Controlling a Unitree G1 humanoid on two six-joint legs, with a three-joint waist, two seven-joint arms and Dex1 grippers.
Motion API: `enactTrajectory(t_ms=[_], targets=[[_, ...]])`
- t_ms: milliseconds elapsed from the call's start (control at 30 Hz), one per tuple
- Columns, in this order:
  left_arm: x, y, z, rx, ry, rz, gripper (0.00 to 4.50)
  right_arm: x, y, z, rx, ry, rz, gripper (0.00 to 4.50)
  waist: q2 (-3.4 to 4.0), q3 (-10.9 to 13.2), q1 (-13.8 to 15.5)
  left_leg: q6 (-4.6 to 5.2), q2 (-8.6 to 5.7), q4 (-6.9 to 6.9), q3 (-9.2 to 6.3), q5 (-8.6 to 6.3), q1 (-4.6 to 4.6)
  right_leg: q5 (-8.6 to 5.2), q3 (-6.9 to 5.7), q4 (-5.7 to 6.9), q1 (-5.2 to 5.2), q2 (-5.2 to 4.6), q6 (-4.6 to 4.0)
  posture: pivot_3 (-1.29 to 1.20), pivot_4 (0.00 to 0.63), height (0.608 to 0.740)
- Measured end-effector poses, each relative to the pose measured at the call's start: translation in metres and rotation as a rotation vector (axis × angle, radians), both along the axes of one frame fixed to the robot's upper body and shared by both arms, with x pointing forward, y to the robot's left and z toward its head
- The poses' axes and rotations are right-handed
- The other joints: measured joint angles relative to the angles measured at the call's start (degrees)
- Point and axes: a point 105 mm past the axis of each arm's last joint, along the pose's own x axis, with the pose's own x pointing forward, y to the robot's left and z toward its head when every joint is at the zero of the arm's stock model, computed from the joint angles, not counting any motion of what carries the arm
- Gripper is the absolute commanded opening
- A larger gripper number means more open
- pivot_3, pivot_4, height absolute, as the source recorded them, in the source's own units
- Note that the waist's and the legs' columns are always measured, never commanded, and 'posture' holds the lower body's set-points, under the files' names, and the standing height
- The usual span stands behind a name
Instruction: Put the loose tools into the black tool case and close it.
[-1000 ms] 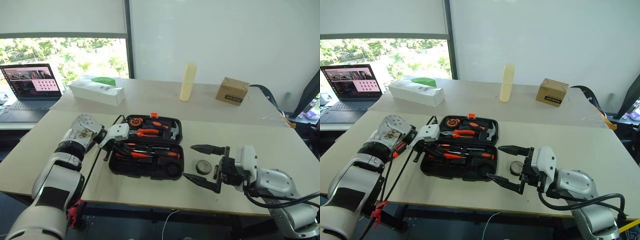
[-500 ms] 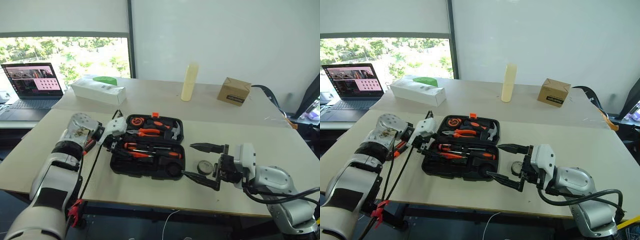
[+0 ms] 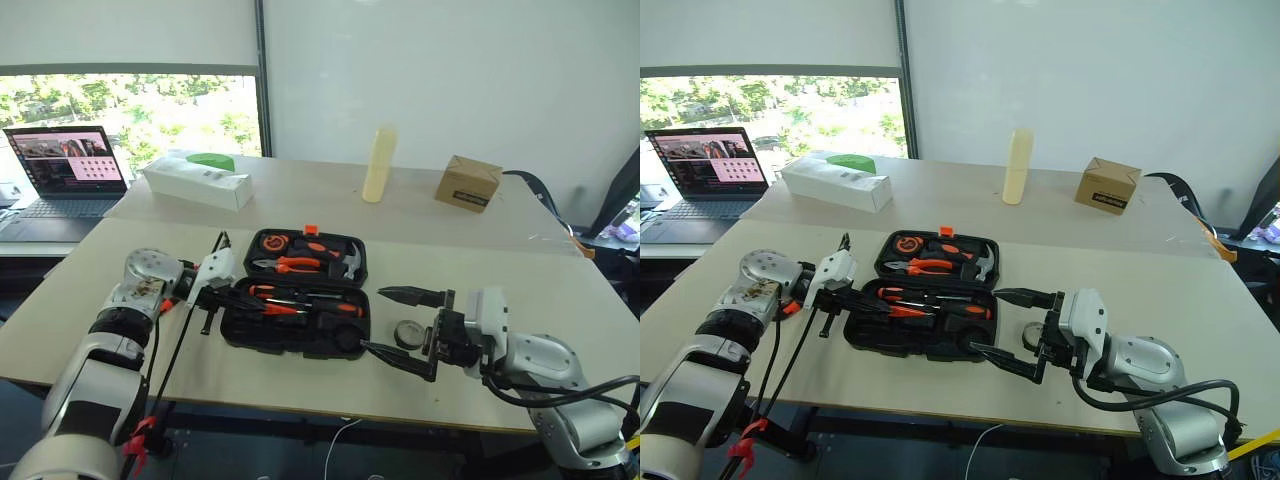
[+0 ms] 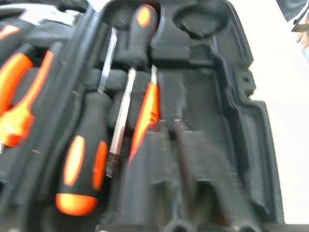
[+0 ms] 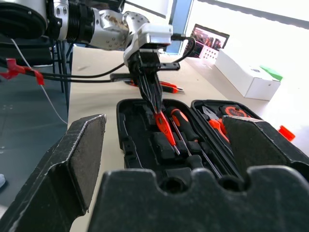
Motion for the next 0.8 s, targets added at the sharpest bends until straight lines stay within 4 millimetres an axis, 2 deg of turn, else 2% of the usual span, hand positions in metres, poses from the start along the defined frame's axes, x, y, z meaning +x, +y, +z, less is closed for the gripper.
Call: enactTrajectory(t_ms=[200,800], targets=[[0.005,-0.005,-0.007,0.015,-0.027,0.022,0.1,0.0,0.0,0.0,0.001,-0.001,0.001,4.5,0.0,0.0,-0.22,0.03,0.0,0.04,-0.01,-0.02,-0.01,0.02,0.0,0.01,0.0,0.01,0.02,0.0,0.15,0.74],[0.015,-0.002,-0.017,-0.014,0.0,0.142,0.1,-0.002,0.006,-0.004,-0.005,0.013,0.022,4.5,0.0,0.0,-0.03,0.09,0.02,0.31,-0.04,-0.06,0.02,0.13,-0.01,0.13,0.12,-0.01,0.08,0.0,0.15,0.74]])
